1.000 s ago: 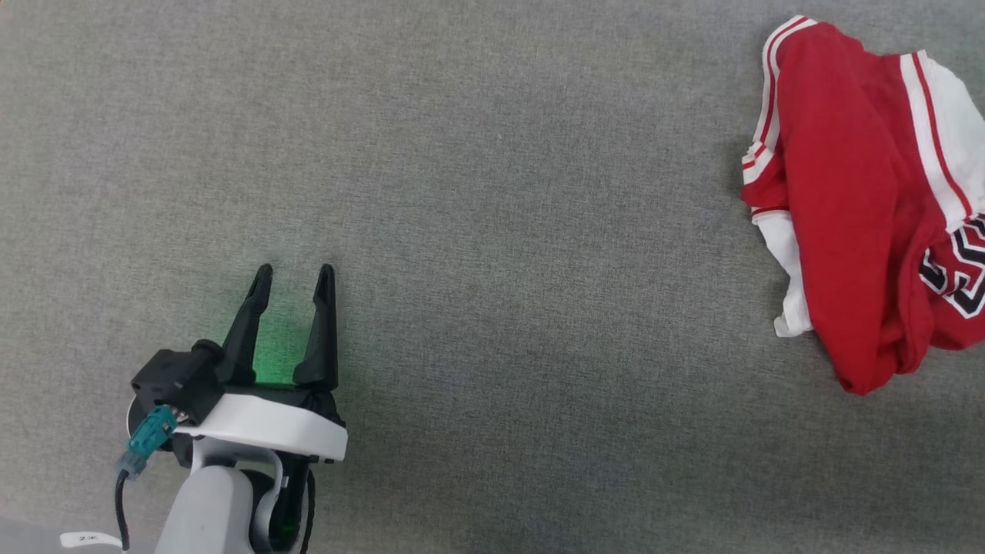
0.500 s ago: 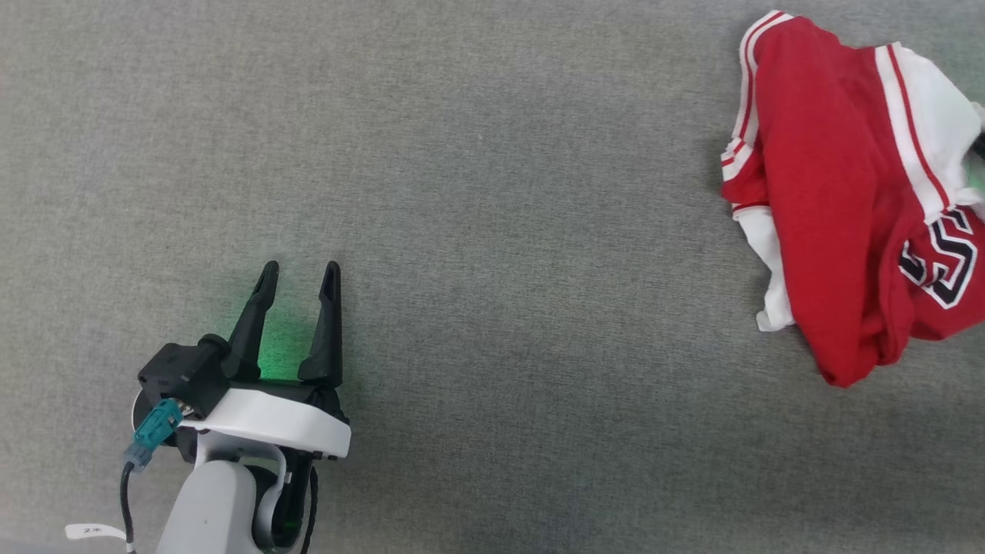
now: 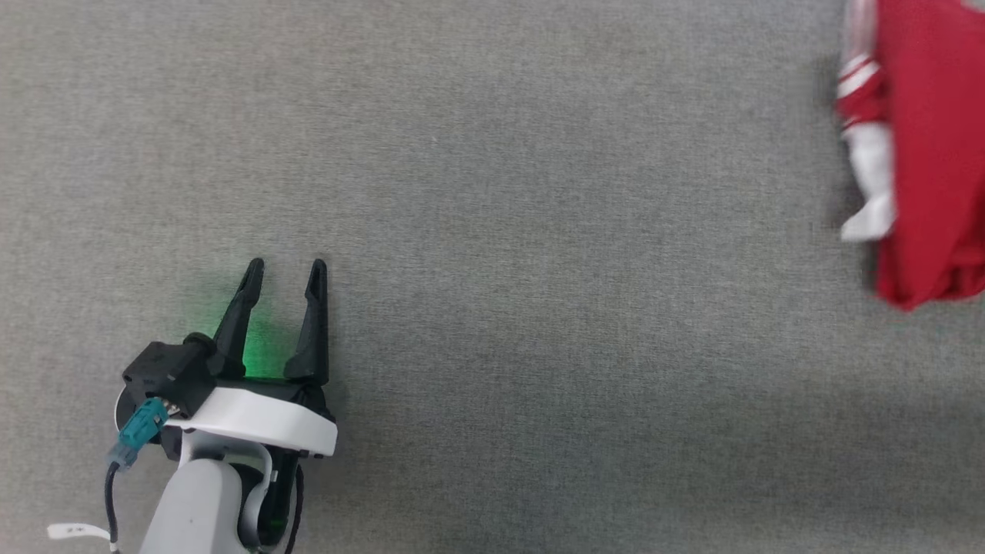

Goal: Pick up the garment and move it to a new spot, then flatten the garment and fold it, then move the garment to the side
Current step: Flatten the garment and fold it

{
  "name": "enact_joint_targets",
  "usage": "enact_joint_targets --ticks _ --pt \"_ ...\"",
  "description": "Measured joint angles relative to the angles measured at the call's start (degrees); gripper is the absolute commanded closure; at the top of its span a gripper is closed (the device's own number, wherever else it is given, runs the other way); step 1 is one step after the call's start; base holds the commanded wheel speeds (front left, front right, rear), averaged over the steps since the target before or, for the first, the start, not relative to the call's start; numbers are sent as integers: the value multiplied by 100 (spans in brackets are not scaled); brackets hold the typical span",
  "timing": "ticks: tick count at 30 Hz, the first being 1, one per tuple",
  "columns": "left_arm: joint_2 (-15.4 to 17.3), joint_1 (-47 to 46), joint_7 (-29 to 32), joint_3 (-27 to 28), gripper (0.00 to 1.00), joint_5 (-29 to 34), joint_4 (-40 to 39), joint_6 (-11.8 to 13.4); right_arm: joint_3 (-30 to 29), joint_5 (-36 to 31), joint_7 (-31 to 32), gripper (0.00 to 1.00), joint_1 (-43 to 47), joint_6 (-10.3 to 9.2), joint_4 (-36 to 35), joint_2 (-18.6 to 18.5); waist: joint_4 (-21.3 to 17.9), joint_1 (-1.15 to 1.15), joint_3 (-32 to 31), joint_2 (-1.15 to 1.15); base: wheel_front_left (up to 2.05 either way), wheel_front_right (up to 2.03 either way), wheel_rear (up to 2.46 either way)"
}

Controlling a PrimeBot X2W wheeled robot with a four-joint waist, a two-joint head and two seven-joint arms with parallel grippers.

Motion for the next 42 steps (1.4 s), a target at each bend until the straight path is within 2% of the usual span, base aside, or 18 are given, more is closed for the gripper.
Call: enact_joint_targets --ticks 1,3,6,15,16,17,18,25,30,34,35,39,42 --pt "0 0 0 0 0 0 0 0 0 0 0 100 0 0 0 0 0 0 0 0 0 0 0" --pt "46 -56 0 -37 0 0 -14 0 -624 -132 -309 100 124 -1 300 -52 -49 0 59 0 0 0 0" --pt "101 -63 0 -55 0 -2 -16 0 -1032 -285 -542 100 331 -1 572 -14 -89 0 85 0 0 0 0" --pt "260 -84 0 -81 0 -8 -5 0 -1296 -446 -890 100 622 -1 828 346 -214 0 70 0 0 0 0" --pt "285 -90 0 -86 0 -8 -3 0 -1295 -466 -928 68 634 -1 823 387 -225 0 51 0 0 0 0" --pt "300 -91 0 -91 0 -8 -3 -1 -1303 -487 -1029 21 648 -1 814 426 -237 0 29 0 0 0 0" --pt "311 -91 0 -100 0 -8 -5 -1 -1321 -506 -1155 0 672 0 798 450 -247 0 2 0 0 0 0" --pt "527 -90 0 -231 0 -114 -165 0 -1436 -626 -2142 0 1163 -1 368 636 -362 0 -284 0 0 0 0" --pt "901 -253 0 -512 0 -216 -280 -1 -1213 -579 -3029 0 1755 1 -401 1082 -540 0 -520 0 0 0 0" --pt "1166 -425 -1 -866 0 -353 -315 -1 -920 -544 -3533 0 2295 -2 -948 1495 -745 0 -721 0 0 0 0" --pt "1166 -425 -1 -866 0 -353 -315 -1 -920 -544 -3533 0 2295 -2 -948 1495 -745 0 -721 0 0 0 0" --pt "1555 -1001 156 -1759 0 -508 -278 -1 -659 -453 -3946 0 2817 -1 -1527 1874 -951 0 -887 0 0 0 0" --pt "1778 -1826 704 -2649 0 -962 -325 -1 -673 -399 -4175 0 3133 -1 -1834 2154 -1104 0 -971 0 0 0 0"
